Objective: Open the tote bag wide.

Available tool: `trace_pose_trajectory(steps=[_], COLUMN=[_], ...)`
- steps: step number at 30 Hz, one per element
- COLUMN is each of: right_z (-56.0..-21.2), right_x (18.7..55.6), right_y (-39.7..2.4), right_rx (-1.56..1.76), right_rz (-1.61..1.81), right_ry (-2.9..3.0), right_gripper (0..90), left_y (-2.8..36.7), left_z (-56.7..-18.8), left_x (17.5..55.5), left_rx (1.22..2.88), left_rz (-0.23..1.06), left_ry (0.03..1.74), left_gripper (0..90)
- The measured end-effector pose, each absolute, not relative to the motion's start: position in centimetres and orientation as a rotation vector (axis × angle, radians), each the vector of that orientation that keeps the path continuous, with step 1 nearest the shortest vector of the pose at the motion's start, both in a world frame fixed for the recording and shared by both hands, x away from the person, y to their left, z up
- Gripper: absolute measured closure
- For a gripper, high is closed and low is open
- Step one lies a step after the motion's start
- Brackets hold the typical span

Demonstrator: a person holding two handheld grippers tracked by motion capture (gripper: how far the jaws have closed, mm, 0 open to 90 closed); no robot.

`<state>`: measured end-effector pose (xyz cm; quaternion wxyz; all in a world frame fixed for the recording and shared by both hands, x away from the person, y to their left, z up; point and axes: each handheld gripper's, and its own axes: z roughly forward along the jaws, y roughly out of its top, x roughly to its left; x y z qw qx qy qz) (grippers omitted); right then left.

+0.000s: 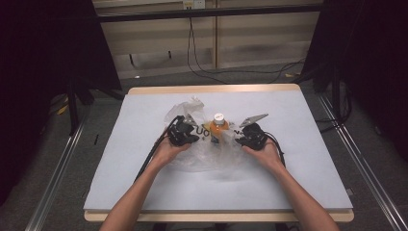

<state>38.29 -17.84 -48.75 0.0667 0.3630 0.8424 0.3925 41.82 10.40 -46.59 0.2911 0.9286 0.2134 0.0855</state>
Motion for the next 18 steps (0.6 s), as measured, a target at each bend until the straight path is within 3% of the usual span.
trace_pose_trajectory(steps=[18], right_z=[-47.8], right_x=[35.7], right_y=[-25.1], right_rx=[1.022], right_rz=[0.968], right_ry=[2.536], right_gripper=[90.0], left_y=[15.8], left_z=[-46.5], left_x=[40.2], left_rx=[2.529], left_rz=[0.267], left_ry=[0.556], left_gripper=[90.0])
